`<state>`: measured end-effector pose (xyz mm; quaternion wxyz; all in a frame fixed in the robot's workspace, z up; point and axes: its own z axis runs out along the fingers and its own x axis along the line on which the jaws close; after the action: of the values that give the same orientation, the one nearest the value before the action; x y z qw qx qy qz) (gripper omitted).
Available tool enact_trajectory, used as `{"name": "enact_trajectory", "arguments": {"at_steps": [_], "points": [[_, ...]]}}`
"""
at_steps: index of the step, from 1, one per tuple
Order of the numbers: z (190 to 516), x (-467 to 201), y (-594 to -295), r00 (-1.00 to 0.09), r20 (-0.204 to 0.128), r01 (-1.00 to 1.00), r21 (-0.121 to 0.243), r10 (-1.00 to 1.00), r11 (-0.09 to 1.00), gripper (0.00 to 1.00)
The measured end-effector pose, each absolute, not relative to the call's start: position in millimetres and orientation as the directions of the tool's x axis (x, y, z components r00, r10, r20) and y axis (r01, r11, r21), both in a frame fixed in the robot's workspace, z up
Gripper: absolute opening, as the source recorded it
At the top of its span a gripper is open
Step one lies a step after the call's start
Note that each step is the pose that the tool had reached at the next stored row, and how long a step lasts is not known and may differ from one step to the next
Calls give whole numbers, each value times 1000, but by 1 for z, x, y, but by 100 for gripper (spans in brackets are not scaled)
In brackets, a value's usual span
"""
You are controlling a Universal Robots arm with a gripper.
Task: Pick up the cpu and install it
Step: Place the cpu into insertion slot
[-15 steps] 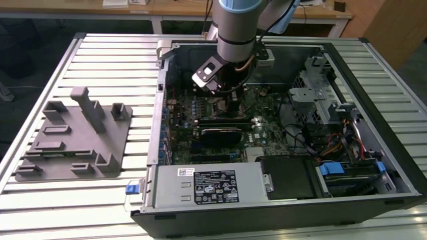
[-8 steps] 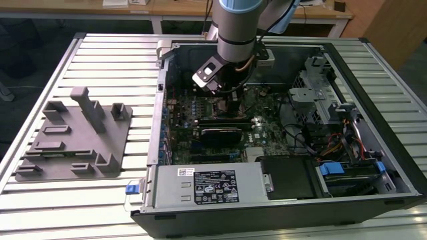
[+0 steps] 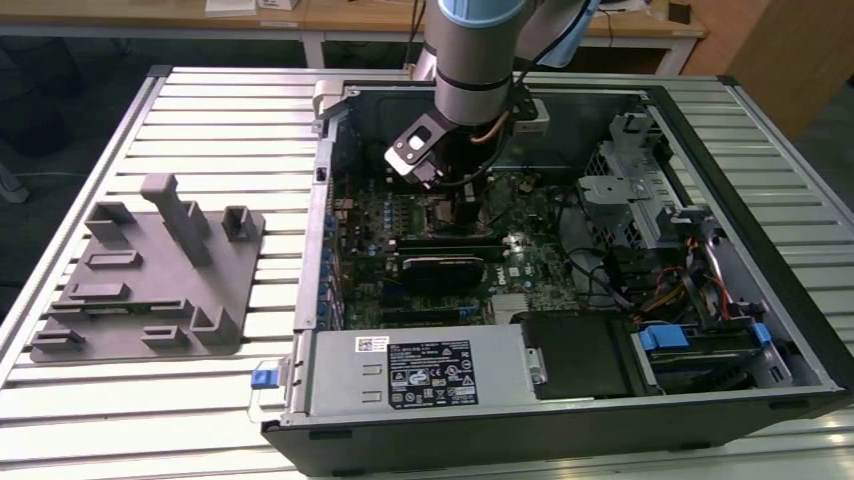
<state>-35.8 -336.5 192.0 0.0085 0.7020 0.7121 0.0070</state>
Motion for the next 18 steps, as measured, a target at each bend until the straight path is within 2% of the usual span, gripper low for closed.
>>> {"name": "enact_trajectory", "arguments": {"at_steps": [5,6,8,9,18], "points": [[192,-36,-337,-14,-2,1000,22,1000,14,55],[192,-36,-337,-14,-2,1000,22,1000,14,61],[192,-36,-337,-14,-2,1000,22,1000,14,61],[192,-36,-337,-14,-2,1000,22,1000,14,67],[198,-36,-337,-14,-2,1000,22,1000,14,67]]}}
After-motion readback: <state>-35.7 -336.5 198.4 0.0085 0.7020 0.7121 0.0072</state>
